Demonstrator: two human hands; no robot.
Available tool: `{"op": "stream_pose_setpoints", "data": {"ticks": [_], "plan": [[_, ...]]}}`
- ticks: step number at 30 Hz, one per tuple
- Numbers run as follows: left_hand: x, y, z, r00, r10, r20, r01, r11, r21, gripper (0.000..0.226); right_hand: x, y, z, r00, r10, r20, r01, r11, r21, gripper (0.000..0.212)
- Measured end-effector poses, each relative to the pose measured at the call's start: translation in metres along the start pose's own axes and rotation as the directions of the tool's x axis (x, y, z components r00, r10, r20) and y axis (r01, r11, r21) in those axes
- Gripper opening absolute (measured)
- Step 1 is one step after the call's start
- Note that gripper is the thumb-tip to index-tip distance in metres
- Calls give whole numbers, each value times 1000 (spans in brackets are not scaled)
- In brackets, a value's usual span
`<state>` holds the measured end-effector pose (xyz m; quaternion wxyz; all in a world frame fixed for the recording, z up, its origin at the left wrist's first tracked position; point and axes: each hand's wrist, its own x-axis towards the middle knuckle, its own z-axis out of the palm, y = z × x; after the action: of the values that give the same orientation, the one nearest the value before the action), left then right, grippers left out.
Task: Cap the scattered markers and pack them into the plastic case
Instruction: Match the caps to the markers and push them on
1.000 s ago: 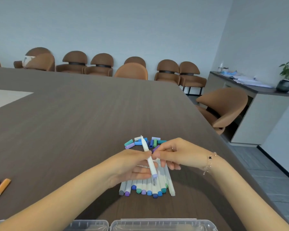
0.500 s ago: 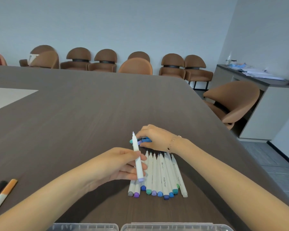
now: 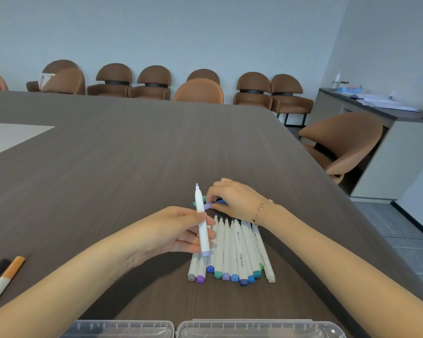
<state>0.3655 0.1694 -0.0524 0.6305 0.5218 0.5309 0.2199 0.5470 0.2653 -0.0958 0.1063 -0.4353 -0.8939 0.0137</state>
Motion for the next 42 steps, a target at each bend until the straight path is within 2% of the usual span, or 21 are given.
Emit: {"op": "stream_pose_setpoints", "data": {"ticks": [3,9,11,13,15,16,18,21,25,28,33,38,40,42], "plan": [[4,0,3,1000,15,22,-14,999,-42,26,0,0,2,1000,-8,-15,8,1000,1,17],[8,-2,-2,999,-36,-9,36,999,-3,25,-4,7,-2,999,6,32,-5,1000,-15,20],[6,-1,-5,1000,-26,-9,26,1000,-11,26,-8,8,-6,1000,10,7,-10,1000,23,20],[3,1,-7,1000,-14,-9,14,1000,-11,27,-15,11,-19,994,84,-65,-74,987,141,23],[0,3,-9,1000,-11,-9,12,1000,10,27,-28,23,-39,967,210,-144,-170,954,246,32],[0,4,-9,1000,-10,-7,10,1000,27,28,-37,31,-48,950,275,-148,-228,935,271,30],[-2,6,-8,1000,-9,5,9,998,62,28,-56,45,-58,933,357,-41,-339,913,228,17],[-6,8,0,999,-19,41,14,991,132,26,-76,55,-49,895,422,142,-440,887,138,11],[-6,10,16,996,-19,90,1,982,188,27,-86,60,-44,856,485,178,-507,854,115,6],[-2,12,22,994,-33,100,16,986,165,26,-88,64,-43,849,481,218,-518,838,172,4],[3,10,25,994,-35,101,21,991,132,23,-97,59,-48,875,409,259,-484,752,448,9],[3,8,27,985,-40,166,25,996,91,26,-100,48,-54,929,247,274,-368,671,644,11],[4,8,29,983,-30,183,12,995,96,26,-98,44,-52,952,196,235,-306,592,745,13],[5,8,30,982,-13,186,-8,994,108,28,-96,41,-49,960,184,212,-273,433,859,16]]}}
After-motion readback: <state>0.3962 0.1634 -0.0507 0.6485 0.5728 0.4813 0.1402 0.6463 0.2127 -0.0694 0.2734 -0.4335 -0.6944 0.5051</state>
